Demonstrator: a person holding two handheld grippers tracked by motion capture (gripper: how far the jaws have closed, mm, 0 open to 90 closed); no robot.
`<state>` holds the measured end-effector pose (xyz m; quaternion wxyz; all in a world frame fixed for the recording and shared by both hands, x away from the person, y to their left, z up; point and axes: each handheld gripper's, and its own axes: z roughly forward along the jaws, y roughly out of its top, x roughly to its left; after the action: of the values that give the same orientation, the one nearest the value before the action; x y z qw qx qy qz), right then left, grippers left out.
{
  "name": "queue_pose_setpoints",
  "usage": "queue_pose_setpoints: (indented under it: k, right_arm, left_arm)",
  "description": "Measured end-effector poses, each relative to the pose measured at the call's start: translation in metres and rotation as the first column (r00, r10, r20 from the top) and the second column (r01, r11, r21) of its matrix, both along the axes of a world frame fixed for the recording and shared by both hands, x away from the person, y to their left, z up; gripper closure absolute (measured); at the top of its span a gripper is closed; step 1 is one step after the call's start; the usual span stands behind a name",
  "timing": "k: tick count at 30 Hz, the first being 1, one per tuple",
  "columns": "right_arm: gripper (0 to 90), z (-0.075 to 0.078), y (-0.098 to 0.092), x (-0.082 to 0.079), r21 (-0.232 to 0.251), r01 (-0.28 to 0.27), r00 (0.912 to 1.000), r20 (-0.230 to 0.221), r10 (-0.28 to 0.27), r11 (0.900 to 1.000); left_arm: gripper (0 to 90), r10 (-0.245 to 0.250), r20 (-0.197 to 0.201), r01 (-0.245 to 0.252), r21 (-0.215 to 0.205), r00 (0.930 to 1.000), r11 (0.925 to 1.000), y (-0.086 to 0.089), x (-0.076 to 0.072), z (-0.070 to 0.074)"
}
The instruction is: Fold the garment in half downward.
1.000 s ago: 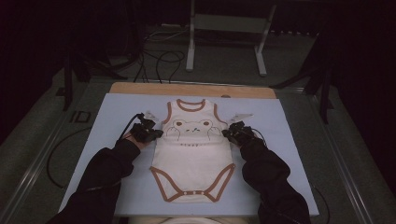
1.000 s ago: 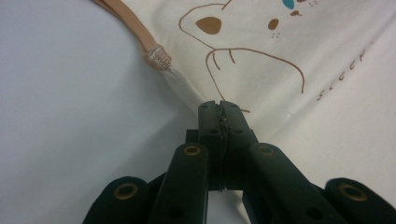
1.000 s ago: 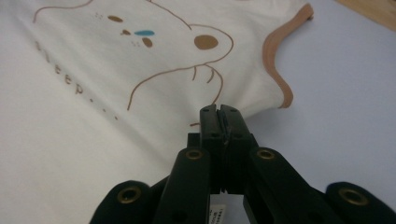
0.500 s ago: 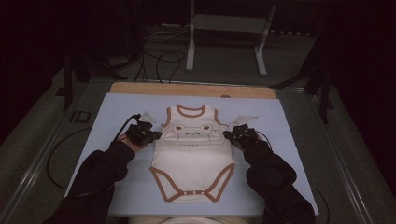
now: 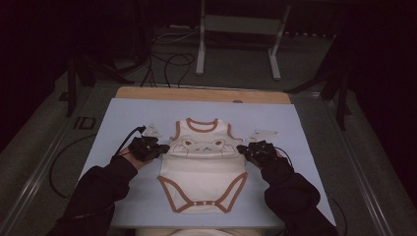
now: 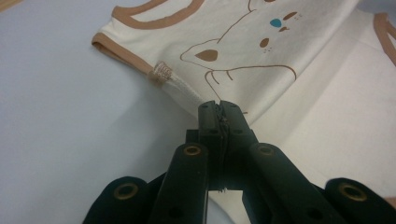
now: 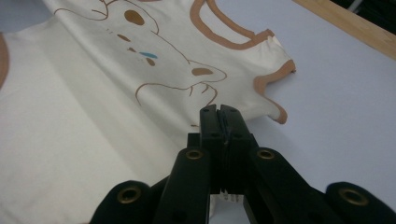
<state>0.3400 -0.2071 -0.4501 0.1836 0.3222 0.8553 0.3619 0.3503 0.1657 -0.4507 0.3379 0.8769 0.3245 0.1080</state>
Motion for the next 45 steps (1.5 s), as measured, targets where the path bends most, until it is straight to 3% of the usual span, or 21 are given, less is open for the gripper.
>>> queue_pose_setpoints:
  k: [15, 25, 45]
  right_arm:
    - [90.0, 0.003, -0.001, -0.034, 0.005, -0.043, 0.9991, -0.005, 0.043, 0.999]
    - [90.0, 0.002, -0.002, -0.056, -0.008, -0.067, 0.9977, -0.009, 0.067, 0.998]
    - [89.9, 0.0, -0.005, -0.091, 0.012, -0.101, 0.9943, -0.033, 0.101, 0.995]
  left_arm:
    - [89.9, -0.038, 0.009, 0.038, -0.007, 0.9992, 0.9993, 0.002, -0.03, 0.003]
    - [90.0, -0.074, 0.025, 0.073, 0.005, 0.997, 0.9973, 0.001, -0.06, 0.004]
    - [90.0, -0.086, 0.023, 0.086, -0.003, 0.9961, 0.9963, 0.003, -0.097, -0.002]
